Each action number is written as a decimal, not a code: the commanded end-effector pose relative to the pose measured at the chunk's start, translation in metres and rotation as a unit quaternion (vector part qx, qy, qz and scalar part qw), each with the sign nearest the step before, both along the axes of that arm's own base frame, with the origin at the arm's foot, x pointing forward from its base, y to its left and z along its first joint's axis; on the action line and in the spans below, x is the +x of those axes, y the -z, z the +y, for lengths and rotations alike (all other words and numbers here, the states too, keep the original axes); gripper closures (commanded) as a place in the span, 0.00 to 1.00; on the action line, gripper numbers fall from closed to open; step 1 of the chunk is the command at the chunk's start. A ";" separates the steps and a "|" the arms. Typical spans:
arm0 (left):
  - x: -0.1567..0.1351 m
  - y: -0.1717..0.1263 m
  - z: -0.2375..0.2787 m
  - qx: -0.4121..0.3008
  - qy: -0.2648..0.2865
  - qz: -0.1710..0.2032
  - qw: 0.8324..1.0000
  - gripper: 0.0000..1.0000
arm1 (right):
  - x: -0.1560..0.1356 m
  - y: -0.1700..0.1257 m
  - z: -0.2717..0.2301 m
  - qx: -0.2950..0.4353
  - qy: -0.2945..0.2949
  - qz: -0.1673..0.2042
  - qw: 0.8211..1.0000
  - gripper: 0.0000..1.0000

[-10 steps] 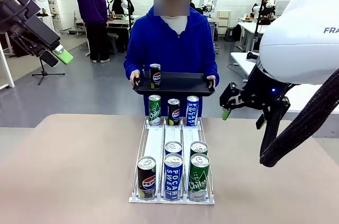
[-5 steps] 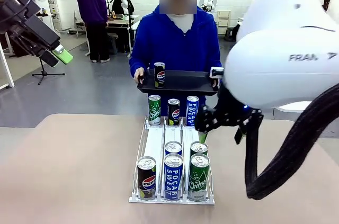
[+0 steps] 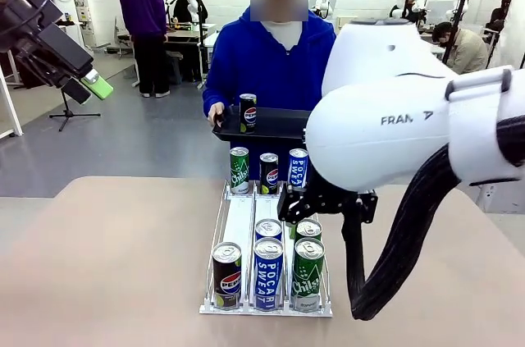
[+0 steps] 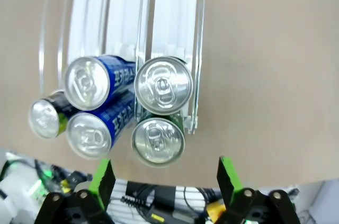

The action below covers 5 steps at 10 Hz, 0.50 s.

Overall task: Retrieve and hand over the desired beverage to the person.
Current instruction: Pick up another can of the same type that the person held from the Automatic Can Dispenser.

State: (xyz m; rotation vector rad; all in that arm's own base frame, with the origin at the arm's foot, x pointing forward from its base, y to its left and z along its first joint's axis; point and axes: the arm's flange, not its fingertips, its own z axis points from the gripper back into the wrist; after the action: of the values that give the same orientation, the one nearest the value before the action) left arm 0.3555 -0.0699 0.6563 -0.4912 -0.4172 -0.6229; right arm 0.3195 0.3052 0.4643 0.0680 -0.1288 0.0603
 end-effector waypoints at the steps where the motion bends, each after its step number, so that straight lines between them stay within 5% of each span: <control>1: 0.000 -0.002 0.003 0.007 0.005 0.001 1.000 0.00 | 0.008 0.008 0.013 -0.017 0.024 -0.012 1.000 0.00; 5: 0.000 -0.002 0.003 0.007 0.005 0.001 1.000 0.00 | 0.012 0.018 0.007 -0.024 0.045 -0.023 0.998 0.00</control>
State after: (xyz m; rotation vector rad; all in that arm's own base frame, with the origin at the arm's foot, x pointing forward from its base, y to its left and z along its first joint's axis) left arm 0.3555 -0.0699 0.6562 -0.4912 -0.4172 -0.6228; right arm 0.3271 0.3087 0.4505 0.0346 -0.1464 0.0048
